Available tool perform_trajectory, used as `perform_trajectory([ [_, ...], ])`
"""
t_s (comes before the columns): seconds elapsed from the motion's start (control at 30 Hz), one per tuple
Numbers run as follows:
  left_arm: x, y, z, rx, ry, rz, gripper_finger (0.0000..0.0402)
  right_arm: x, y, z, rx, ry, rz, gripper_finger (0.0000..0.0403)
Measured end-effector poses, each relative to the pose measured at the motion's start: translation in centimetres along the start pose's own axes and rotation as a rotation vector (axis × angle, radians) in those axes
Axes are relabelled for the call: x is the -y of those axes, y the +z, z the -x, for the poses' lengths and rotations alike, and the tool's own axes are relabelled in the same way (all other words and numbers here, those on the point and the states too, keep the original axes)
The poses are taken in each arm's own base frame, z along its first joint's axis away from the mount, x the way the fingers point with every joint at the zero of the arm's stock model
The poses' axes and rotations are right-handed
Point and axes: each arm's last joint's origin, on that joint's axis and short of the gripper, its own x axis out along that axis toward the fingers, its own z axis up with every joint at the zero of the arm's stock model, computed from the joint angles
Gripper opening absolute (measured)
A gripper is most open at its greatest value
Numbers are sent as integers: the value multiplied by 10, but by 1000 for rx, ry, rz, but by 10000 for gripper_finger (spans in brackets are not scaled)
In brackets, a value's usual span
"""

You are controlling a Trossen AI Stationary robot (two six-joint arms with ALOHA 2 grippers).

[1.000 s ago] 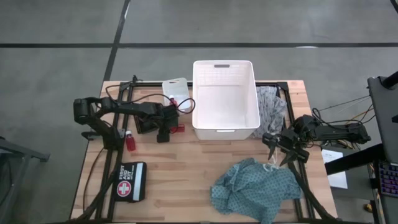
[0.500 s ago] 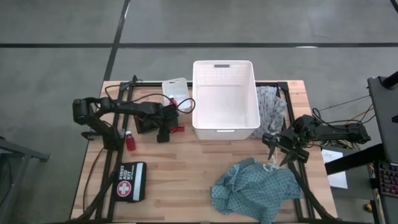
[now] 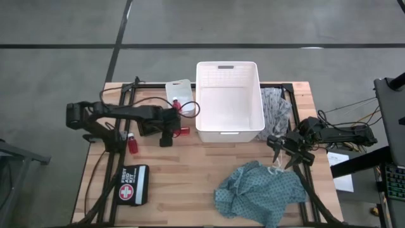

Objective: Pick & Place Medicine items
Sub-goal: Put the right red pill bottle into the white bin

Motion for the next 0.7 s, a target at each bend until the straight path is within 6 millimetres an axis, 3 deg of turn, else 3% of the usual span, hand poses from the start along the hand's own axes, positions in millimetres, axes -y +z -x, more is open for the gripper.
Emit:
perform_trajectory([
  [0.5, -10, 34, 57, 99, 162, 76, 147, 0, 0, 0, 0, 0, 0, 224],
  [0.7, -23, 44, 73, 157, 274, 198, 147, 0, 0, 0, 0, 0, 0, 224],
])
